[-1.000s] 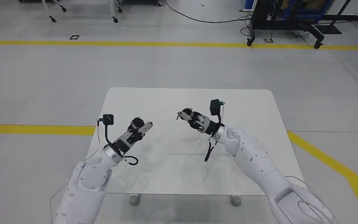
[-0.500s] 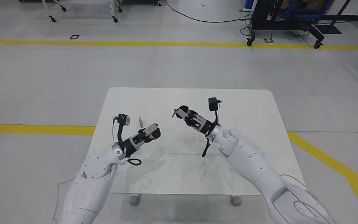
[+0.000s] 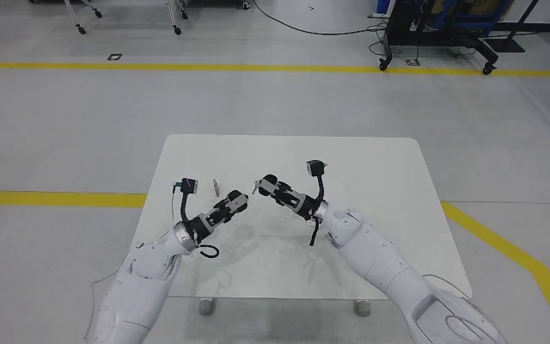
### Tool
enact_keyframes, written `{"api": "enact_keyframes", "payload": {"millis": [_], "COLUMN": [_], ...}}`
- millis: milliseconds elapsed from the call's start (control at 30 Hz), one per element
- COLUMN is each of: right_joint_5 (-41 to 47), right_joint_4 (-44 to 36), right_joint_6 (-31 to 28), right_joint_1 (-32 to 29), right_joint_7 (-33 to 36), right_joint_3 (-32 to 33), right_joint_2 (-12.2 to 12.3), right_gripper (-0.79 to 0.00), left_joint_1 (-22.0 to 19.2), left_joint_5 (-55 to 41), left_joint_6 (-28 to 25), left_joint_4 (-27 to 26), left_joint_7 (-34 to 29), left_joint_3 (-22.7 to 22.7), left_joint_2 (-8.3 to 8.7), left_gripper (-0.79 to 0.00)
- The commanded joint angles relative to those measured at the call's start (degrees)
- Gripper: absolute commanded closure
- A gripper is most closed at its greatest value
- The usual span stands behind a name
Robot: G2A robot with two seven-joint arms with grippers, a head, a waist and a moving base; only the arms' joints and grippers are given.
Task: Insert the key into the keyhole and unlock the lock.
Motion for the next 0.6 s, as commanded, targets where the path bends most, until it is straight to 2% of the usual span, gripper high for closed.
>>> {"api": "enact_keyframes", "payload": {"millis": [0, 233, 567], "right_joint_5": [3.27, 6.57, 11.64], "right_joint_4": [0.45, 1.51, 1.93], "right_joint_6": [0.79, 1.27, 1.32], "right_joint_1": [0.44, 1.0, 1.01], "right_joint_7": [3.9, 8.12, 14.3], "right_joint_3": [0.01, 0.3, 0.28], "right_joint_2": [-0.02, -0.39, -0.99], "right_gripper": [0.0, 0.0, 0.0], "left_joint_1": [-0.23, -0.8, -1.26], "left_joint_5": [-0.13, 1.98, 3.6], "left_joint_6": [-0.05, -0.47, 0.96], "left_joint_4": [0.14, 0.74, 1.52], "left_joint_7": [0.01, 0.36, 1.29], "left_joint_3": [0.2, 0.93, 1.78], "left_joint_2": [0.02, 0.16, 0.32], "left_gripper": [-0.336, -0.206, -0.252]}}
